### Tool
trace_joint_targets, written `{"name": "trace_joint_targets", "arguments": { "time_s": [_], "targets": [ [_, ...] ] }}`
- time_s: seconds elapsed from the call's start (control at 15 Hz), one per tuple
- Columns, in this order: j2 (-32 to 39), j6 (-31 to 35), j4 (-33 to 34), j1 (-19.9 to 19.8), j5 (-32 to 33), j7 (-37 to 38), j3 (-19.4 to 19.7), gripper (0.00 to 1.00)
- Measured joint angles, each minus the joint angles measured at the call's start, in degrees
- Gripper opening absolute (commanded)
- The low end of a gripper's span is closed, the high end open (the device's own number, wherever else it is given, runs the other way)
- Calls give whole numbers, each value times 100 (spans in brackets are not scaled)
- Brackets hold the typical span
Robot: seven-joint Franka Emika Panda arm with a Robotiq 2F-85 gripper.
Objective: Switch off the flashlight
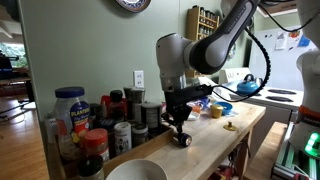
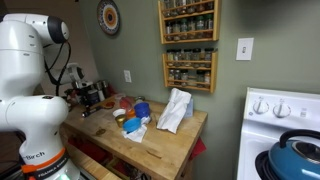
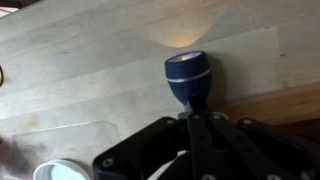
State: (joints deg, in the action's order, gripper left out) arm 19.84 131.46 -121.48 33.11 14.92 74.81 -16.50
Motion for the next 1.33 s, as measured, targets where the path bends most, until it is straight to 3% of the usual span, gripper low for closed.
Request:
{"name": "trace_joint_targets", "arguments": {
  "time_s": [1.33],
  "targets": [
    [0, -33, 26, 95, 108, 185, 129, 0]
  ]
}}
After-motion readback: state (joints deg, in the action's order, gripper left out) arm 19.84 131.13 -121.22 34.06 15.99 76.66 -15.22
